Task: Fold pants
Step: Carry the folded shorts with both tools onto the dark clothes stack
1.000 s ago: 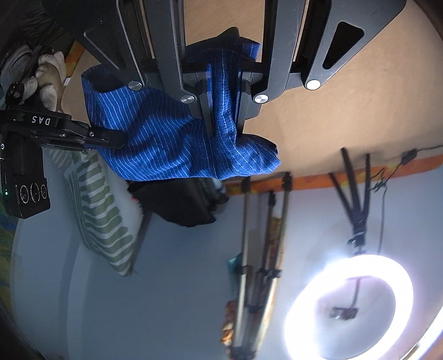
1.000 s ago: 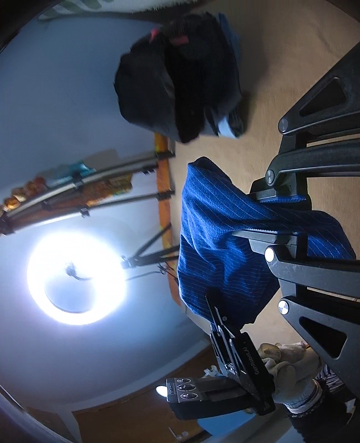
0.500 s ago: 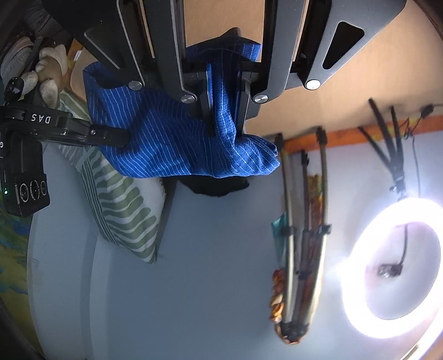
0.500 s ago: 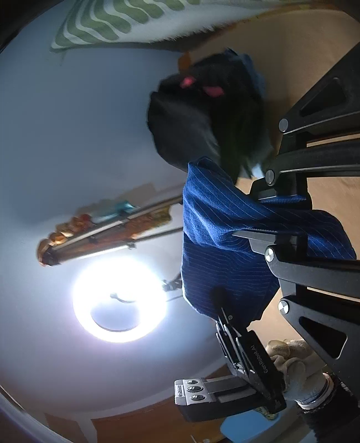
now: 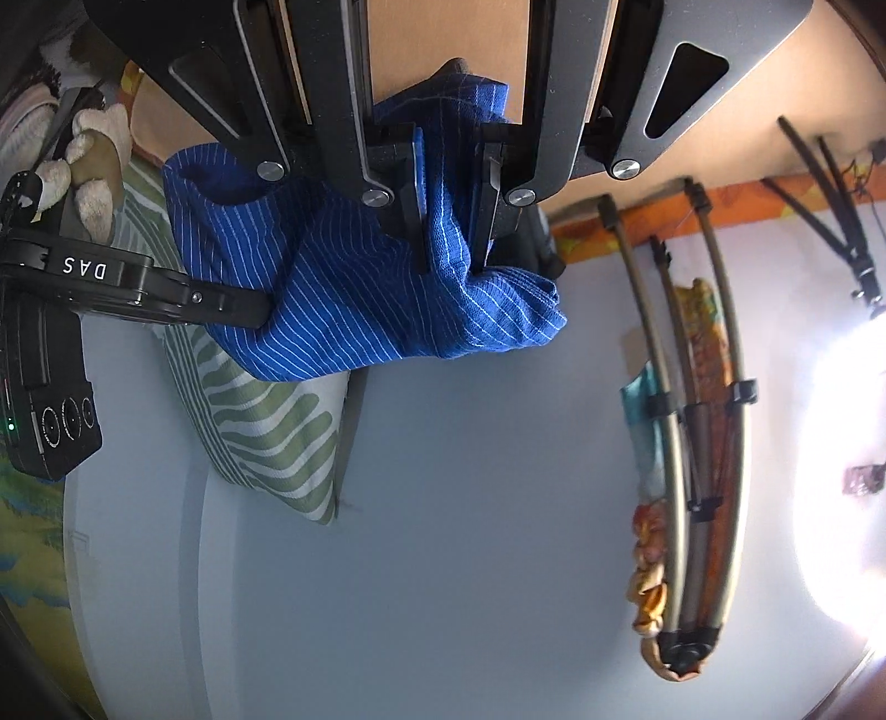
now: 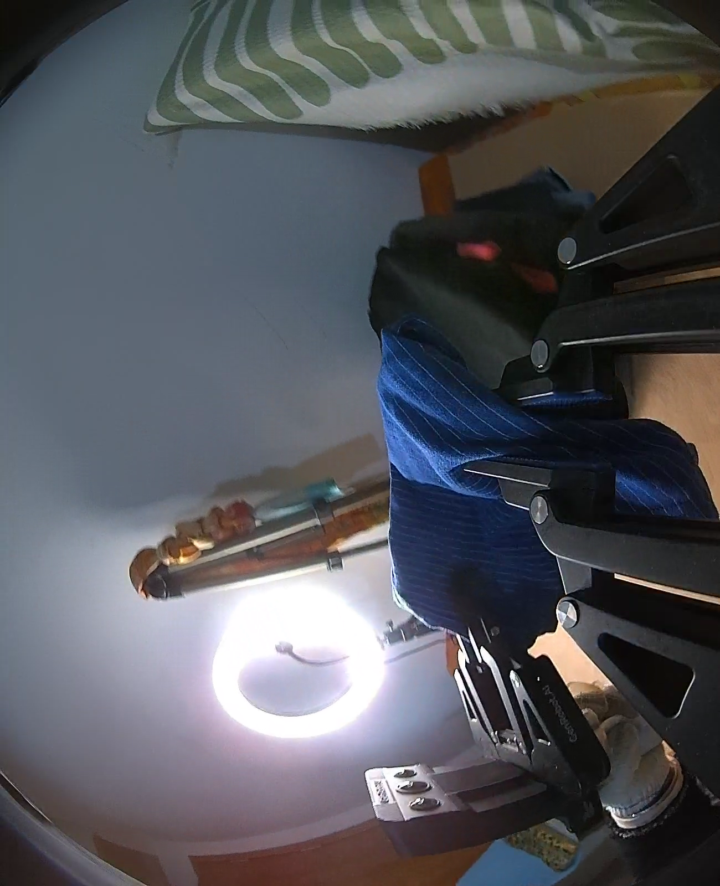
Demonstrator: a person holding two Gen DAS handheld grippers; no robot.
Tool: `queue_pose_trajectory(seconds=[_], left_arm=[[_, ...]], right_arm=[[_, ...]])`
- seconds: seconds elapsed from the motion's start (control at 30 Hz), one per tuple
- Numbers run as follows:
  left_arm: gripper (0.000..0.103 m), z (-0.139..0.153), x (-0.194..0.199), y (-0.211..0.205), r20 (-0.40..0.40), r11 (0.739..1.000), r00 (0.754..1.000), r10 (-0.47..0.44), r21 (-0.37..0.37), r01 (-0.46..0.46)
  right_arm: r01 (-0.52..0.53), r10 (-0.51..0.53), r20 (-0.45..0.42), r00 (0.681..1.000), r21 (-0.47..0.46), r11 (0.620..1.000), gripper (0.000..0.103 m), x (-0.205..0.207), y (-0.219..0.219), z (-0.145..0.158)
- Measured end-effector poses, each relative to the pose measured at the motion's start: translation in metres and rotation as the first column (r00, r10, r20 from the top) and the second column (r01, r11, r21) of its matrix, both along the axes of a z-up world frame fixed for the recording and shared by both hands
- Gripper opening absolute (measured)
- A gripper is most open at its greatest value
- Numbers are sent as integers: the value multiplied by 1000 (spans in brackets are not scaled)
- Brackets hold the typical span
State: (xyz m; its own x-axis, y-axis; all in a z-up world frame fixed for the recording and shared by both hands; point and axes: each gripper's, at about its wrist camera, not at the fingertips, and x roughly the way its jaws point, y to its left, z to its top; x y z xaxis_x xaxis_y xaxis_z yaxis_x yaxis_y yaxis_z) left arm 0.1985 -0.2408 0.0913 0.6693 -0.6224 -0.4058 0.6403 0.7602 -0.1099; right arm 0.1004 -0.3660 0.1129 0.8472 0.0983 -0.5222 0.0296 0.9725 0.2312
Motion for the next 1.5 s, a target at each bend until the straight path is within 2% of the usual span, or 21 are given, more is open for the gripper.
queue_pose_trajectory(seconds=[0.27, 0.47, 0.93, 1.07, 1.17, 1.2, 1.27, 1.5], left_arm=[[10, 0, 43, -27, -19, 1000, 1000, 14, -20, -15], [9, -16, 78, -49, -50, 999, 998, 40, -1, -41], [8, -65, 137, -65, -144, 994, 984, 105, 36, -101], [14, -74, 152, -68, -178, 990, 975, 135, 71, -124], [16, -73, 157, -63, -180, 988, 972, 149, 67, -139], [18, -73, 157, -61, -179, 987, 972, 152, 69, -142], [28, -73, 158, -59, -174, 985, 971, 164, 74, -153], [32, -74, 154, -48, -199, 986, 967, 160, 72, -148]], right_arm=[[11, -15, -40, 999, -111, 994, 12, 38, -35, 8], [9, -25, -89, 996, -175, 985, 12, 76, -63, -2], [-59, 27, -193, 981, -166, 984, 13, 151, -102, -49], [-46, -3, -236, 972, -200, 979, 19, 160, -115, -68], [-3, -56, -265, 963, -219, 976, 37, 160, -124, -77], [5, -60, -259, 964, -208, 978, 38, 159, -127, -77], [20, -70, -246, 967, -199, 980, 38, 152, -130, -75], [42, -92, -202, 975, -241, 970, 41, 132, -124, -55]])
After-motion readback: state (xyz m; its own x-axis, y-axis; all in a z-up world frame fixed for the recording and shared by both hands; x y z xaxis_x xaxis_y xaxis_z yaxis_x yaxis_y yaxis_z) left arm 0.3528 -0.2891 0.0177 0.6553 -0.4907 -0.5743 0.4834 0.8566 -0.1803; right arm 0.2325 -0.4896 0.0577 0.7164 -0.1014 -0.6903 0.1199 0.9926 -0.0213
